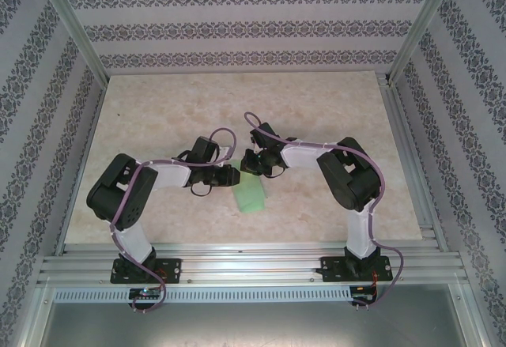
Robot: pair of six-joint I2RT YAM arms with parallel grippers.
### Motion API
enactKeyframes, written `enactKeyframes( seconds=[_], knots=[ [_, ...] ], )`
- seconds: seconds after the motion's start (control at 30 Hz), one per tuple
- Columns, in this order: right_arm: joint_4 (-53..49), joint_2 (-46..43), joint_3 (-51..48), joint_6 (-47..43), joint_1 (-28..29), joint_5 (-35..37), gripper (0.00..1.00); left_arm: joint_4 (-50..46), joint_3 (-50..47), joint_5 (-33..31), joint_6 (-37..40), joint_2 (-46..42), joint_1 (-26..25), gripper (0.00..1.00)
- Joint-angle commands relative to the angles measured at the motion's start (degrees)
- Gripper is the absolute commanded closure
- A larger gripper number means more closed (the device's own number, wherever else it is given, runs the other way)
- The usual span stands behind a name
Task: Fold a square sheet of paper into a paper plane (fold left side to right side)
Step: First fold the square sheet of paper in half at the center of the table.
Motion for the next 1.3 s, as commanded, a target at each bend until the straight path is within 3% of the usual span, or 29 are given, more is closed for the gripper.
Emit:
enactKeyframes(
  seconds=[0.0,0.23,0.6,1.27],
  knots=[
    [-2.9,3.2,-1.4,-1.3,0.0,2.7,0.89,0.7,-3.4,0.4,2.1,-4.1,-1.1,0.77],
    [-2.9,2.3,-2.1,-1.6,0.1,2.5,0.89,4.4,-7.5,0.5,1.8,-10.6,-2.1,0.76],
    [-3.9,2.4,-1.7,-1.8,0.4,2.8,0.89,6.7,-6.1,-0.1,1.3,-6.4,-5.2,0.78],
    [-4.9,3.2,-1.3,-2.3,0.3,3.0,0.89,8.6,-12.0,-2.0,0.4,-5.8,-9.2,0.78]
  ],
)
